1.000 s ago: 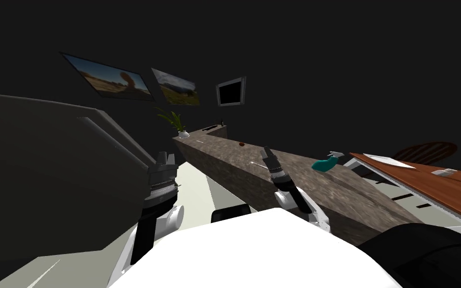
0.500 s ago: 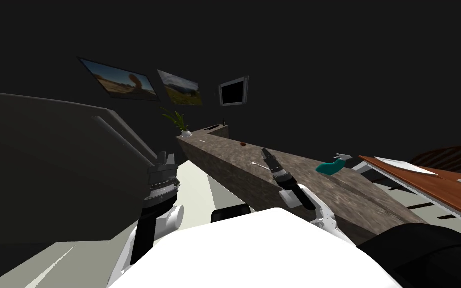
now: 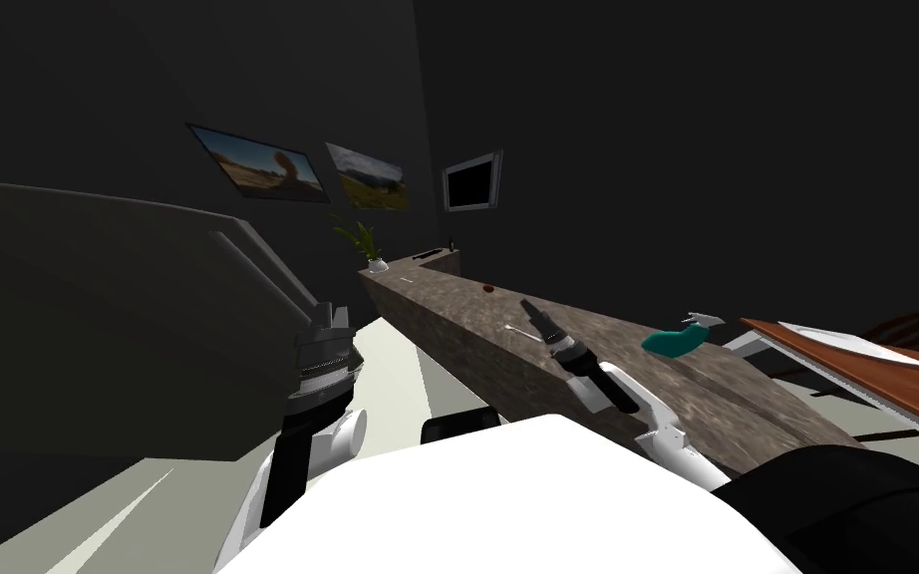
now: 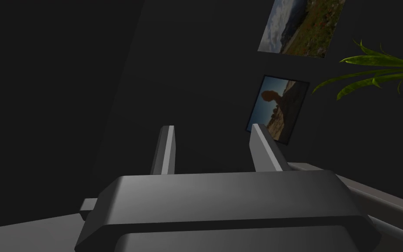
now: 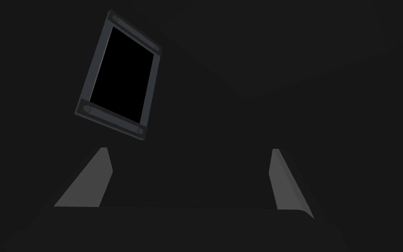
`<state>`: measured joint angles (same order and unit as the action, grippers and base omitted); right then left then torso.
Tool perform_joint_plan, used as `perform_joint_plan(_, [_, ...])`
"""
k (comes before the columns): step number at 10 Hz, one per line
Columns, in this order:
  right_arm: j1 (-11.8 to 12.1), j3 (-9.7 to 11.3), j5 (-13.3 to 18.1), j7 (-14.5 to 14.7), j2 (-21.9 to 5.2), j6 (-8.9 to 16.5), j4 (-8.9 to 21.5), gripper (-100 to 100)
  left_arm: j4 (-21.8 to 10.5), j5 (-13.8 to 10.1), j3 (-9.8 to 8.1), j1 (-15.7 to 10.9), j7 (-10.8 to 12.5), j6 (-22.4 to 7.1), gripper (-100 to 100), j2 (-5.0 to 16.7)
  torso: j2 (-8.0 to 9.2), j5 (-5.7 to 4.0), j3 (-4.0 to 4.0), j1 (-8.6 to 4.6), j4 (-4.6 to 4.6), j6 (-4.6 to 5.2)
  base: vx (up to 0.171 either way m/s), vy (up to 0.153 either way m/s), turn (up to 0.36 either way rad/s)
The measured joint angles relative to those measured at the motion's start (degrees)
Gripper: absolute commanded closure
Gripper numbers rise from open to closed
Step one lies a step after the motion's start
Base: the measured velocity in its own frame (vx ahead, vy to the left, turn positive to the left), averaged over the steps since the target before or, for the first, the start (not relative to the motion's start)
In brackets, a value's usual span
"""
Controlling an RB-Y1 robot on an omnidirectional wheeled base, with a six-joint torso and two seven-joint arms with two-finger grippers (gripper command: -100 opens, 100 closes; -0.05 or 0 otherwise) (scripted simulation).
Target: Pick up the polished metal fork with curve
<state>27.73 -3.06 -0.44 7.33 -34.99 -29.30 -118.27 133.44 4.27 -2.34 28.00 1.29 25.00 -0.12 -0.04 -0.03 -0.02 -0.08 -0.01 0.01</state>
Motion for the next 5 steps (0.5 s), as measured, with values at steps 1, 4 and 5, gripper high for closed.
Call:
perform_joint_plan(1, [-0.5, 0.0, 0.4, 0.21, -1.71, 0.1, 1.27, -100, 0.0, 0.0, 0.0, 0.0, 0.0, 0.0, 0, 0.0, -0.03, 0.0, -0.02, 0.0, -0.01, -0.02, 0.007, -0.015, 0.064])
perform_joint_plan(4, [0.01, -0.31, 1.19, 0.66, -6.27, -0.12, 3.06, -100, 0.0, 0.0, 0.0, 0.0, 0.0, 0.0, 0, 0.0, -0.01, 0.01, -0.01, 0.02, 0.0, 0.0, 0.006, -0.014, 0.107])
perform_joint_plan(5, [-0.01, -0.28, 1.6, 0.8, -7.91, 0.21, 3.78, -100, 0.0, 0.0, 0.0, 0.0, 0.0, 0.0, 0, 0.0, -0.02, 0.01, -0.01, 0.02, -0.01, -0.02, 0.006, -0.015, 0.074])
